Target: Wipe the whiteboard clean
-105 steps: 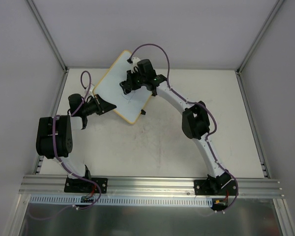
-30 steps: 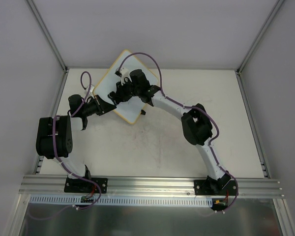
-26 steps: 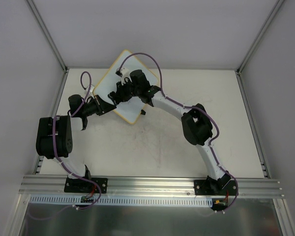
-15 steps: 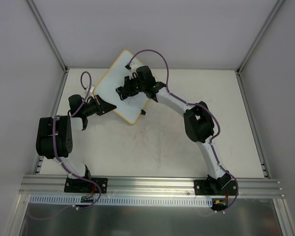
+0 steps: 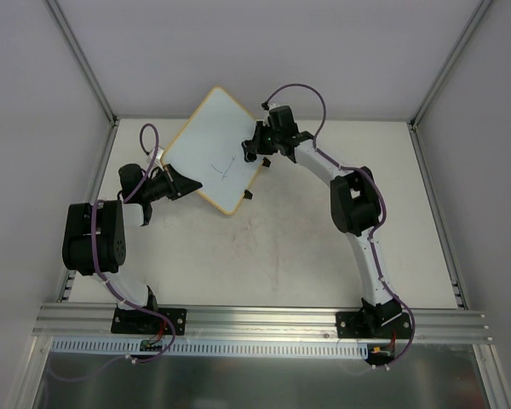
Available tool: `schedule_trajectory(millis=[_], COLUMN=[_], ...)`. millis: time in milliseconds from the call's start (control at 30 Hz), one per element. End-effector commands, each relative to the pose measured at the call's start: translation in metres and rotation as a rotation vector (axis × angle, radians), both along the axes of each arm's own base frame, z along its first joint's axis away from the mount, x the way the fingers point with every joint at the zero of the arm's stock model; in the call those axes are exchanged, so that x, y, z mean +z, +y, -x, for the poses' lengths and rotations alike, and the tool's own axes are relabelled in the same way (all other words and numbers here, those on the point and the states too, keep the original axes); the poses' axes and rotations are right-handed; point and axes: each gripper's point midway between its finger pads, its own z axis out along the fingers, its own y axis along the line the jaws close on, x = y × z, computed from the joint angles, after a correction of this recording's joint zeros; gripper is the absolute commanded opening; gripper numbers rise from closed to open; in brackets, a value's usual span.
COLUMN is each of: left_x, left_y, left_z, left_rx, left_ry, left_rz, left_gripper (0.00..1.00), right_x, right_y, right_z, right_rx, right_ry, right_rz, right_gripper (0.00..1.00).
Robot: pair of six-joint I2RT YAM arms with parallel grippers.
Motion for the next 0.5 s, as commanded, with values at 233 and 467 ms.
schedule_trajectory(millis=[233, 467], left_x=[-0.011, -0.011], left_y=[-0.009, -0.009], left_z=[0.018, 0.018], left_rx=[-0.073, -0.073], left_ry=[-0.002, -0.004], left_rz=[-0.02, -0.02], left_gripper=[0.0, 0.0], right_x=[-0.025, 0.019], right_y=[0.026, 0.094], right_z=[0.029, 0.079], right_rx=[0.059, 0.28], right_ry=[0.026, -0.119], right_rz=[0.091, 0.028], right_gripper=[0.0, 0.0])
